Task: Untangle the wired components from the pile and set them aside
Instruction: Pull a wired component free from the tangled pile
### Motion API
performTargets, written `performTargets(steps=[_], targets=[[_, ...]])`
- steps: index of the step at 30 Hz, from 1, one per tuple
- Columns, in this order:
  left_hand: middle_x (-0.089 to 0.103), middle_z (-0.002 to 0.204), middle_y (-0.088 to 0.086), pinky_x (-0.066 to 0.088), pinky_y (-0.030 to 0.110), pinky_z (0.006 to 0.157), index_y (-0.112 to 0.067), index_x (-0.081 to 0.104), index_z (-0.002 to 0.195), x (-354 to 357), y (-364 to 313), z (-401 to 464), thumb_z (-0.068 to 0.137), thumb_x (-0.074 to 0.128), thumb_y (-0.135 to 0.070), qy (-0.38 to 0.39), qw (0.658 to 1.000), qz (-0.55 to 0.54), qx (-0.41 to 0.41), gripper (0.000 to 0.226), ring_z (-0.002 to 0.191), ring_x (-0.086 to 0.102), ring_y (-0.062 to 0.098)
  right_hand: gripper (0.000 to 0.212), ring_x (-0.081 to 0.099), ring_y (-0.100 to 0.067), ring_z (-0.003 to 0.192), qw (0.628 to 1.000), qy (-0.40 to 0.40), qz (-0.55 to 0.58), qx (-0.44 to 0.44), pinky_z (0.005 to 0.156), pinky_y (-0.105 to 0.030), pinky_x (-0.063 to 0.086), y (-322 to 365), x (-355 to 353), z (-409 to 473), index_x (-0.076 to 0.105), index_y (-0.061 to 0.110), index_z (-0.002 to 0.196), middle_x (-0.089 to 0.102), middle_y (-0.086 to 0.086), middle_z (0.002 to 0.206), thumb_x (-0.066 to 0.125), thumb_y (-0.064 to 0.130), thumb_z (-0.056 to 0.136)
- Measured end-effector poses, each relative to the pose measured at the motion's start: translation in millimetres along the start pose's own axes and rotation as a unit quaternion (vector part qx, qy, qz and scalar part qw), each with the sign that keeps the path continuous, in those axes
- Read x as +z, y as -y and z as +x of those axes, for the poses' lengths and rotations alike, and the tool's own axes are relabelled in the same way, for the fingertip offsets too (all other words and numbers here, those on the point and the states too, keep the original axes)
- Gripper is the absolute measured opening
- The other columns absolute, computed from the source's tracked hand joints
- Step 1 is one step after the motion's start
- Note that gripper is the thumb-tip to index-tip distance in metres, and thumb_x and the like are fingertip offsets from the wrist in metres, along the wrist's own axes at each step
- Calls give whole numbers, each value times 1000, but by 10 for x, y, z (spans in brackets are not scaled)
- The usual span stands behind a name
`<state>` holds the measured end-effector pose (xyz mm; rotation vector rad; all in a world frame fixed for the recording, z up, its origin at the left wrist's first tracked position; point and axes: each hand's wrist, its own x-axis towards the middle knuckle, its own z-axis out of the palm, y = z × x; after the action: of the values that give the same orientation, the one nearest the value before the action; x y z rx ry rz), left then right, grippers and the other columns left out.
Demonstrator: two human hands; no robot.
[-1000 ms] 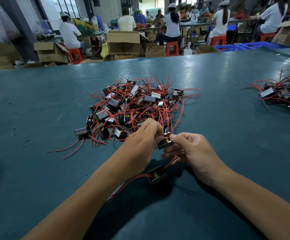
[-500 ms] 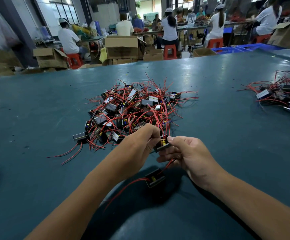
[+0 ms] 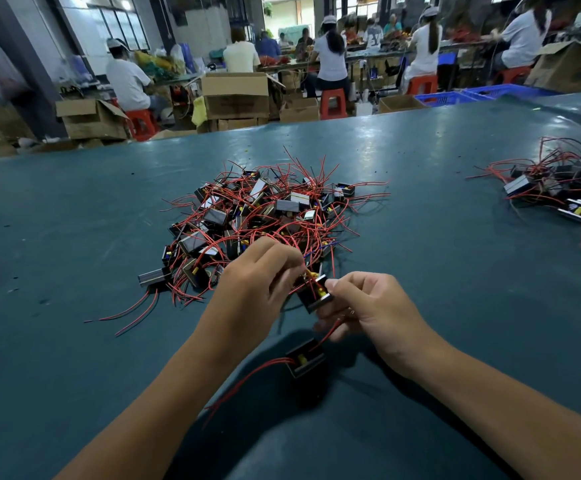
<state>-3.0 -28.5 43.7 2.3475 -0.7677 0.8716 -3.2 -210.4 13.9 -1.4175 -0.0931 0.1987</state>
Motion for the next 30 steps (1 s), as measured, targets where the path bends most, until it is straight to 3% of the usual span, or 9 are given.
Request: performTargets(steps=[5,9,12,15,19,21,25,28,30], targets=[[65,87,7,40,15,68,-2,69,91,-9,106,31,91,70,-3,-92,992,53,-74,2,72,55,15,25,69,-43,64,997,0,-61,37,40,-31,50,-23,-32,10,63,-1,79,72,-20,70,62,18,95],[62,79,-1,47,22,61,-18,57,89,-37,280,14,99,60,-17,-103,966,-74,-225,10,68,58,15,25,72,-31,62,997,-31,24,71,38,-21,48,31,-74,70,63,-9,90,71,-19,70,58,14,97],[62,72,-4,51,26,58,-20,59,92,-43,354,6,101,57,-21,-138,916,-211,-312,9,61,58,9,27,72,-25,58,995,-58,20,73,37,-20,47,58,-122,87,66,-6,85,71,-17,67,54,14,99],[57,70,-2,46,33,57,-22,57,90,-105,430,34,102,56,-23,-191,897,-228,-326,12,59,52,11,25,68,-20,54,995,-67,-8,67,38,-19,44,64,-182,95,66,-3,84,69,-14,66,58,16,97],[54,64,-6,44,36,55,-20,59,85,-108,352,25,99,59,-32,-78,932,-205,-288,18,58,47,14,17,68,-16,62,996,-30,45,71,45,-18,48,70,-212,98,66,1,88,71,-14,78,61,15,96],[52,59,-9,43,33,52,-18,60,82,-80,263,14,97,61,-32,7,924,-251,-289,21,55,46,14,16,66,-16,62,996,-15,61,67,47,-19,49,70,-226,108,67,3,87,70,-14,81,61,15,96],[51,62,-6,43,26,51,-6,61,86,-62,191,4,95,66,-21,42,886,-354,-297,18,55,45,14,31,48,-20,48,984,-18,-175,38,39,-22,34,60,-300,93,67,13,66,62,-9,59,65,28,93],[53,65,-5,42,23,51,-8,64,86,-70,166,11,89,70,-20,34,855,-425,-296,14,57,44,12,37,50,-11,40,929,-17,-370,13,40,-19,37,55,-329,93,67,16,60,63,-1,51,67,40,88],[55,64,-3,42,22,51,-8,67,87,-68,148,12,85,72,-24,49,840,-452,-297,16,56,45,13,34,55,-5,46,887,-29,-462,-9,47,-18,41,67,-341,99,68,21,64,66,5,56,68,45,87]])
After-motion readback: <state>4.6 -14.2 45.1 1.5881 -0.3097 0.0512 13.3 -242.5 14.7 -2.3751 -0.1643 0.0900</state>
